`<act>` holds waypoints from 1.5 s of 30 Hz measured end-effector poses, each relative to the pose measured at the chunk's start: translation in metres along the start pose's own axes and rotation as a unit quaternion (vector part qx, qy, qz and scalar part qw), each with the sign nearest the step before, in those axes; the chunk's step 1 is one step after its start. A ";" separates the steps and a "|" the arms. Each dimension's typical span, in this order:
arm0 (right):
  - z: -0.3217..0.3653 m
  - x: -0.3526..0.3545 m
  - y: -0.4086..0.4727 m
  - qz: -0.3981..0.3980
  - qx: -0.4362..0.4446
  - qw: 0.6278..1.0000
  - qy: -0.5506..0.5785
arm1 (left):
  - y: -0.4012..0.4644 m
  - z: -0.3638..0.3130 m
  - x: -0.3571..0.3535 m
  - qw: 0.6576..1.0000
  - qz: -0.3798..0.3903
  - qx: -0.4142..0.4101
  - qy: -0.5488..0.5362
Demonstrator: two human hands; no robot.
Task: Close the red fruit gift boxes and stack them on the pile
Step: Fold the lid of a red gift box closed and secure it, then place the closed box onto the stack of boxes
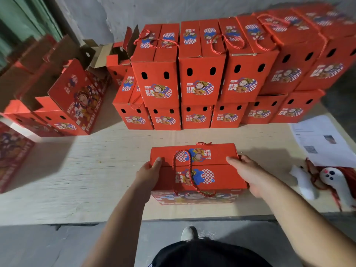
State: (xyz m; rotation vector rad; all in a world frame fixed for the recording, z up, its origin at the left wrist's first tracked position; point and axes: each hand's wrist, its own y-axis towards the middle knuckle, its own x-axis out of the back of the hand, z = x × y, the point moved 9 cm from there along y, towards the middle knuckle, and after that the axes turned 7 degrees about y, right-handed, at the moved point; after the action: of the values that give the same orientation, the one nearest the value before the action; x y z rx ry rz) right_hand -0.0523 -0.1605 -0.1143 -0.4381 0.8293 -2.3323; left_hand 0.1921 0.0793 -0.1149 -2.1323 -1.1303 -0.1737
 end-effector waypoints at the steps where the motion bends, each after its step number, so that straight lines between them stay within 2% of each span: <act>1: 0.006 0.002 -0.001 0.002 0.023 1.000 0.005 | -0.002 -0.003 0.005 1.000 -0.011 -0.008 -0.022; 3: 0.019 0.006 -0.003 0.005 0.082 0.996 0.022 | -0.006 -0.012 0.015 0.997 -0.036 -0.047 -0.054; 6: 0.025 0.002 -0.002 -0.025 0.133 0.991 -0.021 | -0.011 -0.020 0.018 0.994 -0.065 -0.087 -0.014; 9: 0.012 -0.008 0.003 -0.078 0.126 0.986 -0.077 | -0.013 -0.012 0.004 0.997 -0.056 -0.059 -0.009; 13: 0.010 -0.008 0.005 -0.100 0.148 0.979 -0.102 | -0.011 -0.004 0.002 0.997 -0.051 -0.034 -0.036; 16: 0.014 -0.011 0.005 -0.106 0.142 0.982 -0.072 | -0.010 -0.004 0.002 0.997 -0.029 -0.024 -0.071; 19: 0.017 -0.020 0.002 -0.107 0.135 0.983 -0.058 | -0.013 0.001 0.016 0.992 -0.042 -0.026 -0.120; 23: 0.027 -0.047 0.000 -0.065 0.101 0.993 0.001 | -0.007 -0.006 0.063 0.985 -0.054 -0.049 -0.158; 27: 0.038 -0.097 -0.007 -0.016 0.053 0.995 0.085 | 0.011 -0.030 0.123 0.983 -0.050 -0.098 -0.145; 34: 0.074 -0.202 -0.034 -0.012 0.075 0.976 0.203 | 0.063 -0.117 0.228 0.969 -0.017 -0.239 -0.060; 38: 0.110 -0.253 -0.058 -0.022 0.120 0.960 0.253 | 0.098 -0.176 0.276 0.959 0.005 -0.283 -0.016; 42: 0.144 -0.298 -0.083 -0.008 0.159 0.939 0.306 | 0.121 -0.245 0.307 0.940 0.022 -0.338 0.028; 45: 0.180 -0.326 -0.097 -0.009 0.195 0.926 0.324 | 0.142 -0.301 0.315 0.932 0.048 -0.358 0.016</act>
State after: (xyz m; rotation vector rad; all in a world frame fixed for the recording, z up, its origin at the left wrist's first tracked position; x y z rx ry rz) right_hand 0.2385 0.0289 0.0519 0.5296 0.6043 -2.6001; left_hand 0.5531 0.0459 0.1663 -2.7973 -1.0331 -0.6578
